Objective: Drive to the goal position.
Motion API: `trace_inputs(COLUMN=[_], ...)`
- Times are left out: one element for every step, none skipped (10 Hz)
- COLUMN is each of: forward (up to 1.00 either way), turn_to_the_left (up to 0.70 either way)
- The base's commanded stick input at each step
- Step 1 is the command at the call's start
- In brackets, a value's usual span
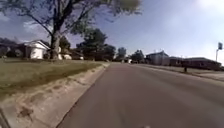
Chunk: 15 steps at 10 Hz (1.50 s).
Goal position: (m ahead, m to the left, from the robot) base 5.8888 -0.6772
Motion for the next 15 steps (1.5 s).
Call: trace_inputs(forward=[1.00,1.00,1.00,1.00,1.00,1.00,1.00,1.00,1.00,1.00,1.00,1.00,1.00,1.00,1.00], turn_to_the_left=[0.00,0.00,0.00,0.00,0.00,0.00,0.00,0.00,0.00,0.00,0.00,0.00,0.00,0.00,0.00])
